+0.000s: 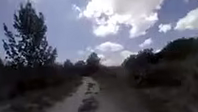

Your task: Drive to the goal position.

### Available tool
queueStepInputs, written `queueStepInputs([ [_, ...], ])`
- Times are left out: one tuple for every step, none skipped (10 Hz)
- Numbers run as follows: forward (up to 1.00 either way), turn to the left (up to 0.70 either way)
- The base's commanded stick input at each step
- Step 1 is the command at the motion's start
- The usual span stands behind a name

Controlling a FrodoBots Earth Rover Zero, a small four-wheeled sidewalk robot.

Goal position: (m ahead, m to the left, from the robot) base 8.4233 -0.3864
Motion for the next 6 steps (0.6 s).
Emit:
queueStepInputs([
  [0.85,0.0],
  [0.85,0.0],
  [0.85,0.0],
  [0.85,0.0],
  [0.85,0.0],
  [0.85,0.0],
])
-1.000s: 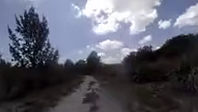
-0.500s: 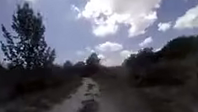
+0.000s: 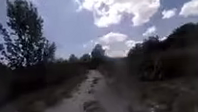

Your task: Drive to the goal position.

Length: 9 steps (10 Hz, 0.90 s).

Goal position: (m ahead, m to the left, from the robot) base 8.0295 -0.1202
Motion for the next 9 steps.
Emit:
queueStepInputs([
  [0.85,0.0],
  [0.85,0.0],
  [0.85,0.0],
  [0.85,0.0],
  [0.85,0.0],
  [0.85,0.0],
  [0.85,0.0],
  [0.85,0.0],
  [0.85,0.0],
])
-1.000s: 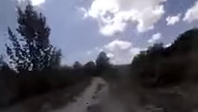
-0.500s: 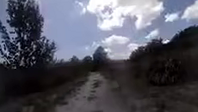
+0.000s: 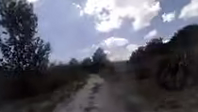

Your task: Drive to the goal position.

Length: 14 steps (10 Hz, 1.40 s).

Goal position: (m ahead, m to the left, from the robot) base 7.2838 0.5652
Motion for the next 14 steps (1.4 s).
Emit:
queueStepInputs([
  [0.85,0.0],
  [0.85,0.0],
  [0.85,0.0],
  [0.85,0.0],
  [0.85,0.0],
  [0.85,0.0],
  [0.85,0.0],
  [0.85,0.0],
  [0.85,0.0],
  [0.85,0.05],
  [0.85,0.34],
  [0.85,0.27],
  [0.85,0.0],
  [0.85,0.0],
])
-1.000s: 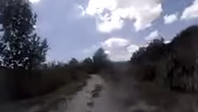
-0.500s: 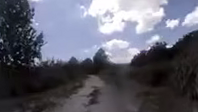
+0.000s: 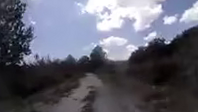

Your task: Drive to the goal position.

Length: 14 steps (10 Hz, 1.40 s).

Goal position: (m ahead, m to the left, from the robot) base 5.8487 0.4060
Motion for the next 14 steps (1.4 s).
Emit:
queueStepInputs([
  [0.85,0.0],
  [0.85,0.01],
  [0.85,0.05],
  [0.85,0.19],
  [0.85,0.32],
  [0.85,0.13],
  [0.85,0.0],
  [0.85,0.0],
  [0.85,0.0],
  [0.85,0.0],
  [0.85,0.0],
  [0.85,0.0],
  [0.85,0.0],
  [0.85,0.0],
])
